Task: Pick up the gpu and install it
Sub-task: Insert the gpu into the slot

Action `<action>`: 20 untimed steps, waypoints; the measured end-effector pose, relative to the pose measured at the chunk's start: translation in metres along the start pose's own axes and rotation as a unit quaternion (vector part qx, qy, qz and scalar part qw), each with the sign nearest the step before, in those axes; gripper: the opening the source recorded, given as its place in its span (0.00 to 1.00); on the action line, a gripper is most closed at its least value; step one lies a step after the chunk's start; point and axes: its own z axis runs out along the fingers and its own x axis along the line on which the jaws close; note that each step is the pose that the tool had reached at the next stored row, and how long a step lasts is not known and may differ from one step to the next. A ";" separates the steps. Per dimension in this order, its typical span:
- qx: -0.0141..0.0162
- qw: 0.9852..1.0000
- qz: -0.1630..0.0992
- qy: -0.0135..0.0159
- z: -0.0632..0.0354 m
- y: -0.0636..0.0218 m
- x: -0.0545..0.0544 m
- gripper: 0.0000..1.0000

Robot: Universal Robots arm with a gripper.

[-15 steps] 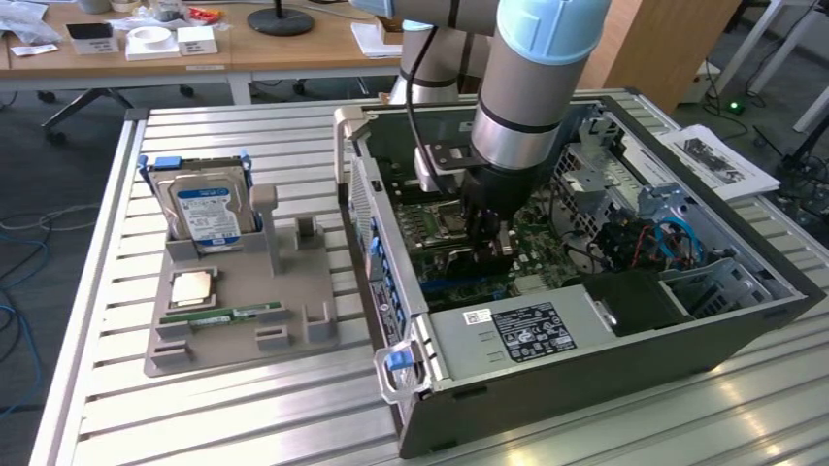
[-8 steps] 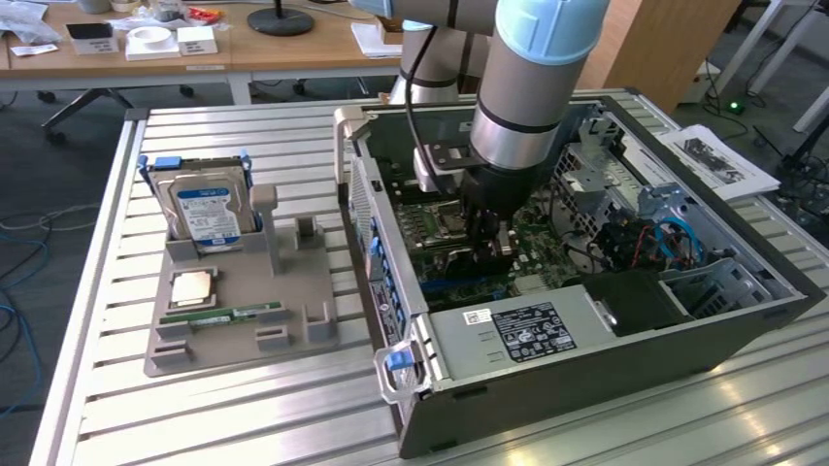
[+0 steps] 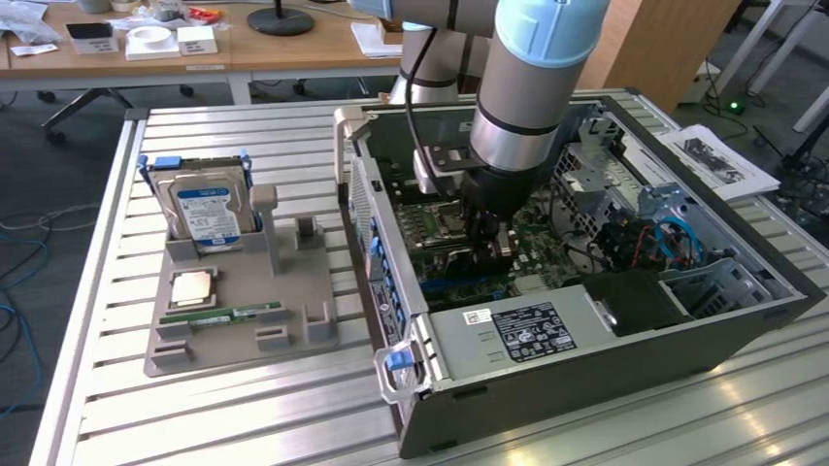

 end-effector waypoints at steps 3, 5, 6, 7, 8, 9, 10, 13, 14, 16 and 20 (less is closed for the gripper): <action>0.000 1.000 0.000 0.000 0.0000 0.0000 0.000 0.27; 0.000 1.000 0.000 0.000 -0.0001 0.0000 0.000 0.27; 0.000 1.000 0.000 0.000 -0.0001 0.0000 0.000 0.27; 0.000 1.000 0.000 0.000 -0.0001 0.0000 0.000 0.27; 0.000 1.000 0.000 0.000 -0.0001 0.0000 0.000 0.27; 0.000 1.000 0.000 0.000 -0.0001 0.0000 0.000 0.27; 0.000 1.000 0.000 0.000 -0.0001 0.0000 0.000 0.27; 0.000 1.000 0.000 0.000 -0.0001 0.0000 0.000 0.27; 0.000 1.000 0.000 0.000 -0.0001 0.0000 0.000 0.27; 0.000 1.000 0.000 0.000 -0.0001 0.0000 0.000 0.27; 0.000 1.000 0.000 0.000 -0.0001 0.0000 0.000 0.27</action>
